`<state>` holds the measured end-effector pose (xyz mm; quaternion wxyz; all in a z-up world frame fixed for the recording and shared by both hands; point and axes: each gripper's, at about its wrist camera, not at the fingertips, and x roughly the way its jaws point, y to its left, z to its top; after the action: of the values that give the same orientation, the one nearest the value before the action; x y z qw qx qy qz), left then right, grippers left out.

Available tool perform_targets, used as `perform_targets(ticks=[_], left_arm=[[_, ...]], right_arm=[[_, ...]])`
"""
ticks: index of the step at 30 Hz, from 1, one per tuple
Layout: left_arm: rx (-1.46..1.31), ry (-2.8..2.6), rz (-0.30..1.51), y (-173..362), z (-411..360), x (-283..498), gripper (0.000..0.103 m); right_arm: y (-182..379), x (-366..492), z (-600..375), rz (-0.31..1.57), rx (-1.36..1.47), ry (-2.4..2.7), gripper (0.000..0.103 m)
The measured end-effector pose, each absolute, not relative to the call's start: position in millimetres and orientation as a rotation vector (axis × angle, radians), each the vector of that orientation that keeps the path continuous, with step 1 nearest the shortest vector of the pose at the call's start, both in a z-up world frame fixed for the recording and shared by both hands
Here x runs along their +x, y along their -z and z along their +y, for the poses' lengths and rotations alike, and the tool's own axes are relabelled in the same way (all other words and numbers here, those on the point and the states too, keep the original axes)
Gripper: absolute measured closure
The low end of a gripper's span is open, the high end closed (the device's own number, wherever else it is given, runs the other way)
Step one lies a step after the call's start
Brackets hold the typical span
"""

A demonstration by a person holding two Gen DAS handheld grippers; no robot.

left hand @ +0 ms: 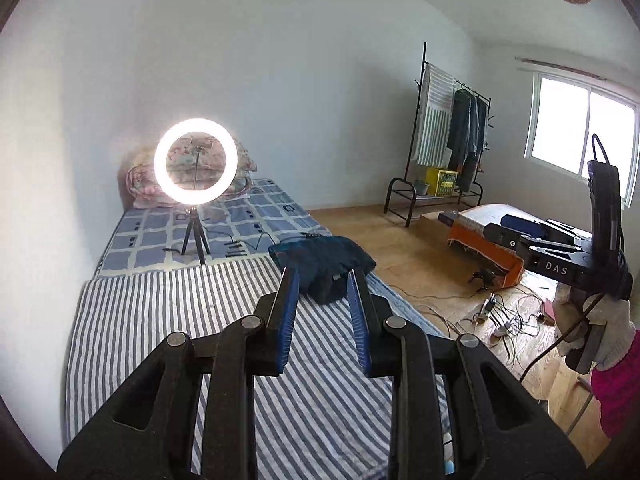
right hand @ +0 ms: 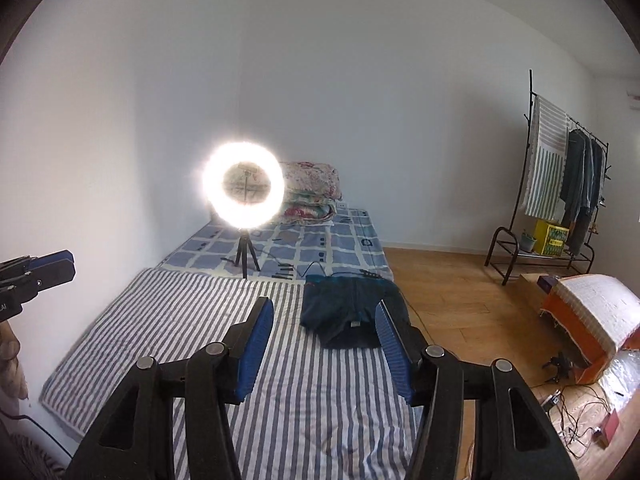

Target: Fold large clothes

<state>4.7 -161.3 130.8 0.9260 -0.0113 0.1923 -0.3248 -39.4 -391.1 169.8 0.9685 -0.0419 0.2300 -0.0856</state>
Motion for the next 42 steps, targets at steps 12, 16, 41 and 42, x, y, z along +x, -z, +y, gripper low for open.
perform_targets(ticks=[12, 16, 41, 42], left_arm=[[0.011, 0.629, 0.490, -56, -181, -11, 0.078], [0.006, 0.586, 0.495, -36, -188, 0, 0.047], [0.066, 0.486, 0.468, -8, -196, 20, 0.005], [0.067, 0.482, 0.466, -9, -196, 19, 0.004]], right_arm=[[-84, -49, -377, 0.524, -0.017, 0.162, 0.045], [-60, -37, -376, 0.542, -0.004, 0.183, 0.044], [-8, -23, -396, 0.517, 0.016, 0.258, 0.002], [-8, -22, -398, 0.519, 0.021, 0.259, 0.002]])
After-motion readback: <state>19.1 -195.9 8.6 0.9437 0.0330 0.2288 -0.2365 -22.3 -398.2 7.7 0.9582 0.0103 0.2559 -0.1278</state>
